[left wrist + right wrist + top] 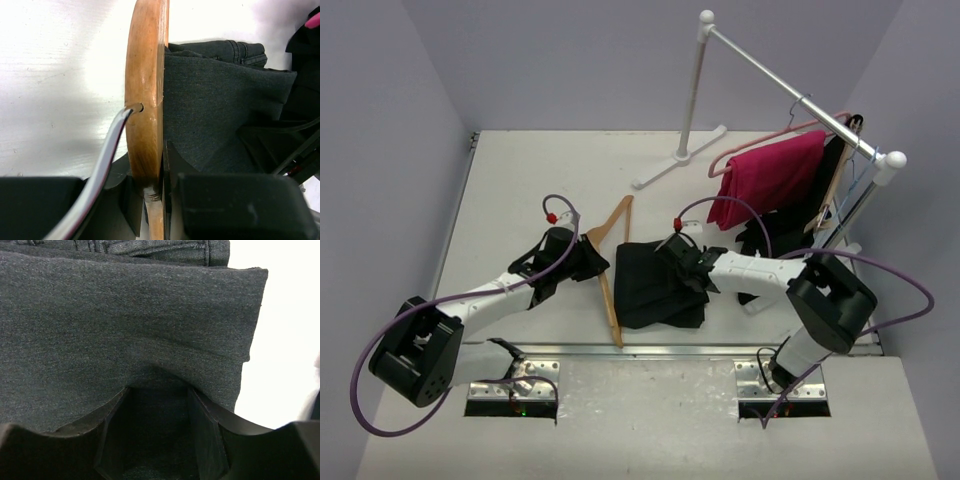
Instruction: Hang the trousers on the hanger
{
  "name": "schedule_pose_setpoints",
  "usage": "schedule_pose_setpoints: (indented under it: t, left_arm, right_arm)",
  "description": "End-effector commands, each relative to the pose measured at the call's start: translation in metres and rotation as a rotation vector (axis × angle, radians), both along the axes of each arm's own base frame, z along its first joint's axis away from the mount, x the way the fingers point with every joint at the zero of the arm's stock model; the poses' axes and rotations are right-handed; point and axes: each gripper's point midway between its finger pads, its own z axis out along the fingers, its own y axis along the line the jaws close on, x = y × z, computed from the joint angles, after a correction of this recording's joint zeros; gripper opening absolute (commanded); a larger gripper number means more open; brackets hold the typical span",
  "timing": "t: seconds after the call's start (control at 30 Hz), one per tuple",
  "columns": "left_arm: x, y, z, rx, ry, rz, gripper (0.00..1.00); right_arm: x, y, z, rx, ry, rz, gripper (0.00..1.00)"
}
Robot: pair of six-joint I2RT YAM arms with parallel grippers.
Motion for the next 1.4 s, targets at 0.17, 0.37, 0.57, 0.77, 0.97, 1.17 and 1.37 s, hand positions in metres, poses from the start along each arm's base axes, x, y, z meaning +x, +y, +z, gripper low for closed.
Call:
schedule_pose_setpoints:
  t: [0.17, 0.37, 0.57, 0.77, 0.97, 1.17, 1.37]
  left_arm:
    - [-0.04, 0.024, -0.05, 0.157, 0.163, -0.079, 0.0]
    - [-0.044, 0.016, -0.05, 0.113, 0.162, -0.109, 0.0]
    - [-0.044, 0.015, -0.05, 0.104, 0.163, -0.106, 0.0]
    - [-0.048, 0.013, -0.049, 0.085, 0.168, -0.119, 0.0]
    - [-0.049, 0.011, -0.05, 0.062, 0.146, -0.116, 0.0]
    - [-0.049, 0.016, -0.053, 0.085, 0.146, -0.106, 0.0]
    - [-0.046, 0.014, -0.045, 0.079, 0.123, -0.12, 0.0]
  right_arm:
    - [-0.022, 0.023, 0.062, 0.099, -0.051, 0.132, 0.59]
    - [-0.001, 0.089, 0.101, 0.173, -0.121, 0.314, 0.54]
    - [0.028, 0.142, 0.056, 0.146, -0.059, 0.367, 0.0]
    - [0.041, 0.133, -0.011, 0.08, 0.06, 0.279, 0.0]
    - [0.024, 0.126, -0.015, 0.109, 0.101, 0.3, 0.0]
    - [0.037, 0.098, 0.095, 0.101, -0.119, 0.325, 0.18]
    - [0.014, 0.028, 0.063, -0.027, -0.024, 0.239, 0.09]
